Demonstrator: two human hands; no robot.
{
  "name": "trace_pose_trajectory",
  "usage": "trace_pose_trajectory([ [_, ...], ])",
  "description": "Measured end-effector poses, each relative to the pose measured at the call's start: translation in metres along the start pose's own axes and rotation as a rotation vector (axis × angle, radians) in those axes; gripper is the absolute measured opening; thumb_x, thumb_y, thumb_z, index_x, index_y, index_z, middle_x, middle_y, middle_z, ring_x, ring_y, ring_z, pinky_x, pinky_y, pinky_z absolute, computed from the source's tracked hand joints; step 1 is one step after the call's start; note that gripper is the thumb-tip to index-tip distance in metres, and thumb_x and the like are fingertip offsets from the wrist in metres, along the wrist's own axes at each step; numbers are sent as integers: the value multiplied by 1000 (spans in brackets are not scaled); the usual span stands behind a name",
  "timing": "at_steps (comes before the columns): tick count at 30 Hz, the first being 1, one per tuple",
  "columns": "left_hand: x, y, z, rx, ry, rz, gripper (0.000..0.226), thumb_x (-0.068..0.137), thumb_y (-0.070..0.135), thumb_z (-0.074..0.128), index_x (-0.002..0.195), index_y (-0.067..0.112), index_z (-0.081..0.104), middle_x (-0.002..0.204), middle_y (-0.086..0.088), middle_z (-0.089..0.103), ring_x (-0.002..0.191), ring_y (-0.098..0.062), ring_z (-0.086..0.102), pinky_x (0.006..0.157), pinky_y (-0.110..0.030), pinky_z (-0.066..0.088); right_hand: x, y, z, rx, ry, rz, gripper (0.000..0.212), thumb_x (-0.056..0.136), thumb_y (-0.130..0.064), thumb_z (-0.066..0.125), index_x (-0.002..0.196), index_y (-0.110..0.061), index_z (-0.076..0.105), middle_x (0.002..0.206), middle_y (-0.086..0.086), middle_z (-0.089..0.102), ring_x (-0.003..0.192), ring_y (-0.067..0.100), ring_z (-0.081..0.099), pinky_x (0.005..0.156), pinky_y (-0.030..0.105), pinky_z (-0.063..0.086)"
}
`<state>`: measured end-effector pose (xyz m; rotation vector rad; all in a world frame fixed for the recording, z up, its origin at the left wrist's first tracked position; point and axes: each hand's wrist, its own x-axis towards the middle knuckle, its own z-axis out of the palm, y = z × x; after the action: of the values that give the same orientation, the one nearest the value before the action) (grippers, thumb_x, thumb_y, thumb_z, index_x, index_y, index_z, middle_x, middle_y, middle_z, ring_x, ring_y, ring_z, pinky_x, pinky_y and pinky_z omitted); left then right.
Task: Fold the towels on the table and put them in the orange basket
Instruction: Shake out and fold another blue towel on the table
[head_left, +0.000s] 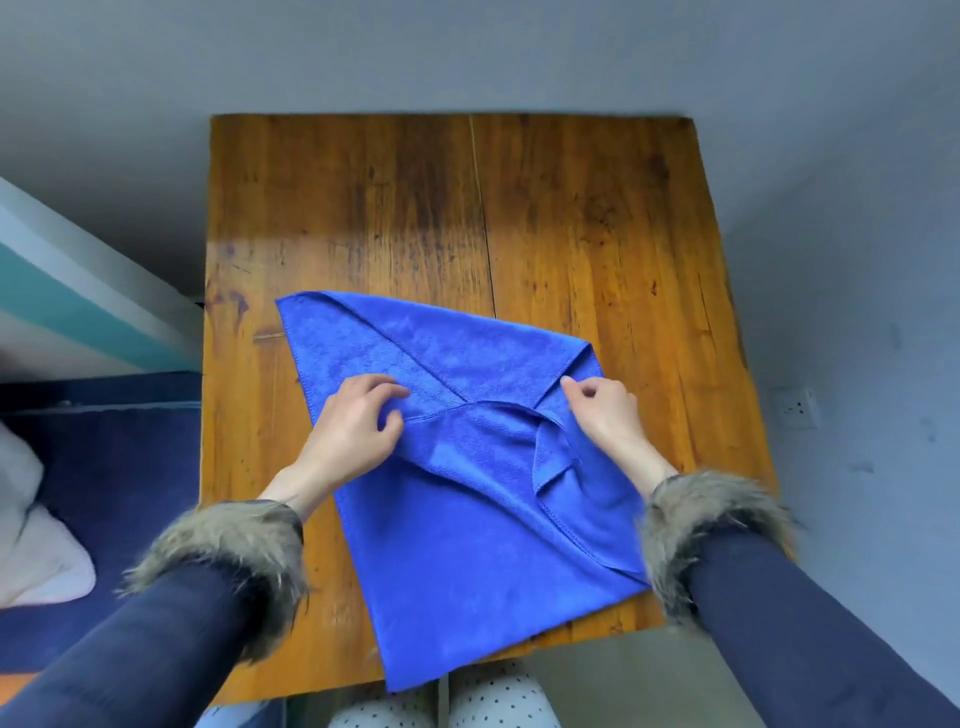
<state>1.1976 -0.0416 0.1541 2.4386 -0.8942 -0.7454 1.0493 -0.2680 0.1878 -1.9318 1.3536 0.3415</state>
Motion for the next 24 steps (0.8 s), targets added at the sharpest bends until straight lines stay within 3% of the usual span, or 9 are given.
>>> trace_pose_trajectory([
  [3, 18, 2, 3, -105, 122, -178, 28, 94, 13, 46, 115, 9, 63, 117, -12, 58, 112, -30, 46, 96, -38, 37, 29, -17, 9, 79, -9, 102, 37, 90, -34, 56, 61, -12, 50, 64, 6, 51, 77, 26, 47, 65, 30, 33],
  [6, 32, 7, 10, -39, 122, -163, 29, 93, 10, 46, 117, 7, 62, 117, -13, 57, 112, -33, 43, 96, -40, 37, 47, -22, 19, 162, 9, 216, 23, 82, -32, 65, 93, -12, 62, 97, 4, 60, 96, 27, 54, 87, 36, 46],
  [8, 38, 12, 17, 36, 146, -83, 31, 92, 7, 47, 118, 6, 63, 118, -11, 58, 111, -34, 42, 94, -41, 37, 52, -24, 20, 245, -24, 239, 20, 83, -26, 65, 97, -12, 60, 100, 3, 62, 89, 21, 60, 76, 28, 49],
  [11, 48, 22, 22, -32, 170, -57, 38, 89, 0, 46, 125, 4, 56, 125, -13, 57, 118, -34, 42, 101, -37, 34, 55, -37, 5, 482, -207, 345, 9, 92, -22, 54, 92, -14, 56, 79, 4, 64, 56, 13, 62, 51, 21, 46],
  [15, 70, 31, 16, -99, 152, -33, 52, 84, -7, 46, 135, 5, 45, 143, -14, 41, 133, -29, 35, 110, -27, 22, 73, -52, -19, 871, -417, 526, 19, 97, -27, 42, 87, -16, 54, 78, 4, 65, 71, 16, 60, 61, 27, 46],
  [17, 86, 36, 9, -90, 135, -11, 57, 84, -7, 46, 140, 7, 39, 151, -12, 29, 139, -26, 26, 110, -23, 18, 87, -57, -24, 1236, -468, 552, 26, 99, -30, 39, 109, -13, 55, 80, 7, 71, 77, 19, 63, 65, 31, 48],
  [20, 111, 44, -6, -95, 170, -18, 61, 85, -7, 44, 143, 8, 34, 156, -10, 16, 143, -22, 17, 109, -18, 11, 105, -62, -33, 1629, -440, 437, 49, 101, -34, 35, 142, -8, 30, 123, 10, 62, 107, 25, 61, 88, 37, 48],
  [22, 122, 48, -14, -76, 206, -35, 59, 85, -7, 44, 142, 8, 35, 155, -13, 17, 142, -24, 18, 111, -22, 13, 110, -64, -37, 1647, -400, 348, 56, 100, -36, 36, 146, -9, 20, 137, 11, 51, 122, 27, 52, 100, 39, 43],
  [24, 125, 49, -15, -22, 233, -47, 54, 85, -5, 45, 137, 6, 41, 151, -17, 25, 138, -29, 26, 113, -34, 23, 111, -64, -34, 1466, -367, 265, 53, 100, -35, 38, 144, -9, 26, 136, 12, 51, 117, 26, 54, 95, 37, 46],
])
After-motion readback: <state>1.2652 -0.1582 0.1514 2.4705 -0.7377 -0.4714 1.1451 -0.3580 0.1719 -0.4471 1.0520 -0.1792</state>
